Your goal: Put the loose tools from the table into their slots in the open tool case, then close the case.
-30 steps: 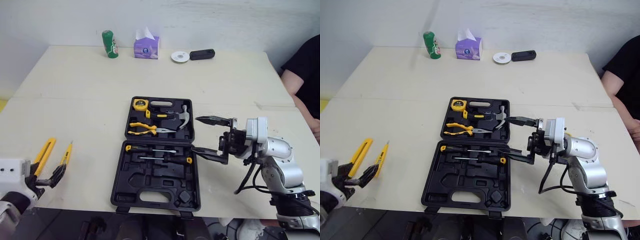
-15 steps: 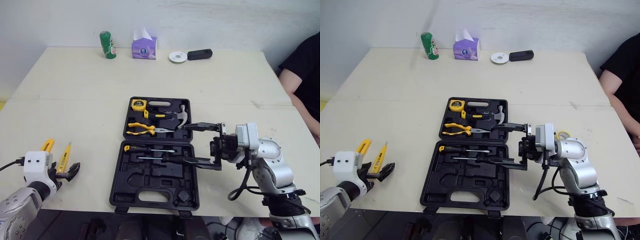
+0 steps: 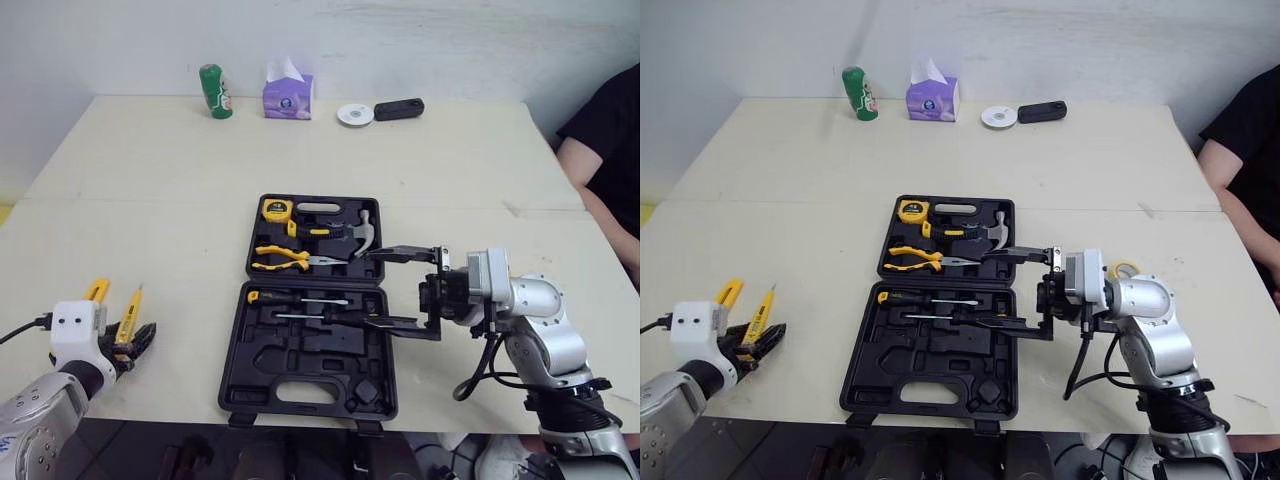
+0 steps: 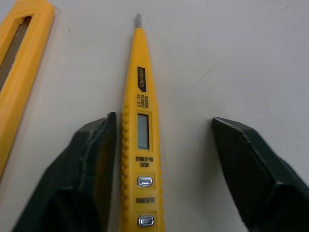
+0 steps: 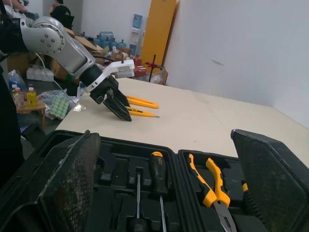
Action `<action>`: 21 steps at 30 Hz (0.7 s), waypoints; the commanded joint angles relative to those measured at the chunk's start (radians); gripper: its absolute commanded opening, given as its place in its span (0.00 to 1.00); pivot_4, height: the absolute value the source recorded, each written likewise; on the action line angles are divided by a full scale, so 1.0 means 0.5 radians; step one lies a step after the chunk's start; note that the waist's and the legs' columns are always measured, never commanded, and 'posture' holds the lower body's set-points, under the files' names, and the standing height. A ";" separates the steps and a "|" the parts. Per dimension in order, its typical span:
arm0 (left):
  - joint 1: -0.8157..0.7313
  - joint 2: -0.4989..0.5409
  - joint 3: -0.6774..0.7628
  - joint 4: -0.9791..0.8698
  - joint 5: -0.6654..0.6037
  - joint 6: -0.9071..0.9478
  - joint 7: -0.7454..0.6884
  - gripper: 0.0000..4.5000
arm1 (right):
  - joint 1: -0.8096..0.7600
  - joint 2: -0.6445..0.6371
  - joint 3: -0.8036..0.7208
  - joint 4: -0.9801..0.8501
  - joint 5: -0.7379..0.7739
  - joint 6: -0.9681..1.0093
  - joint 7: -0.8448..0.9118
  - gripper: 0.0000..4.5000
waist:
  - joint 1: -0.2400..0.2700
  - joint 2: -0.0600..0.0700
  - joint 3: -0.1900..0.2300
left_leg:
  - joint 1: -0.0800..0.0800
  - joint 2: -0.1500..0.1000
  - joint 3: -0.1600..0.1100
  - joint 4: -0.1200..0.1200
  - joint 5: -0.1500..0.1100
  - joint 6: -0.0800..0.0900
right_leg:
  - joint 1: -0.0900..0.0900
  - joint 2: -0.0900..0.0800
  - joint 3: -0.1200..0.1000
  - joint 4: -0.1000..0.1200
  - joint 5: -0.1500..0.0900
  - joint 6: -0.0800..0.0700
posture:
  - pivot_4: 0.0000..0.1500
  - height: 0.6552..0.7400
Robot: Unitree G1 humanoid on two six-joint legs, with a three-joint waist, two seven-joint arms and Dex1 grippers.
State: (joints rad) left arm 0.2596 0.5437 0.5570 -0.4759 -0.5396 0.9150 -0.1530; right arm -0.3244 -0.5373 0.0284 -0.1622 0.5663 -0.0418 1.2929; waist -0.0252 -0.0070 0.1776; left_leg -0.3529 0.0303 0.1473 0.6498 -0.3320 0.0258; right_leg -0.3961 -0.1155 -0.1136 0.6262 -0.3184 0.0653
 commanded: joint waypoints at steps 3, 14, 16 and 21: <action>0.076 -0.073 -0.055 0.055 0.074 0.108 0.055 0.15 | -0.016 -0.010 -0.036 -0.021 -0.010 -0.042 0.001 1.00 | -0.002 0.002 -0.001 | 0.000 0.000 0.000 0.000 0.000 0.000 | 0.000 0.000 0.000 0.000 0.000 0.000 | 1.00 1.00; 0.062 -0.141 0.054 0.132 0.019 -0.339 -0.226 0.12 | 0.019 -0.032 -0.063 -0.007 -0.020 -0.055 0.005 1.00 | 0.000 0.005 -0.003 | 0.001 0.000 0.000 -0.001 0.001 0.001 | 0.000 0.000 0.000 0.000 0.000 -0.001 | 1.00 1.00; 0.042 -0.074 0.101 0.138 -0.006 -0.508 -0.404 0.12 | 0.016 -0.042 -0.081 0.019 -0.028 -0.074 0.015 1.00 | 0.000 0.004 -0.002 | 0.000 0.000 0.000 -0.001 0.000 -0.001 | -0.001 0.000 -0.001 0.000 0.000 -0.001 | 1.00 1.00; -0.025 0.166 0.209 0.131 -0.106 -0.672 -0.770 0.12 | 0.038 -0.106 -0.160 0.038 -0.022 -0.075 0.001 1.00 | 0.000 -0.008 0.004 | -0.003 0.001 0.000 0.000 0.000 -0.001 | -0.003 0.000 -0.001 0.000 -0.001 -0.001 | 1.00 1.00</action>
State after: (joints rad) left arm 0.2799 0.5409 0.5903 -0.3750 -0.5395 0.6436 -0.4106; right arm -0.3162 -0.5554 0.0070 -0.1307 0.5472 -0.0653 1.2964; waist -0.0254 -0.0108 0.1795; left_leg -0.3549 0.0305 0.1470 0.6499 -0.3321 0.0257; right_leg -0.3979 -0.1156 -0.1144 0.6257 -0.3186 0.0649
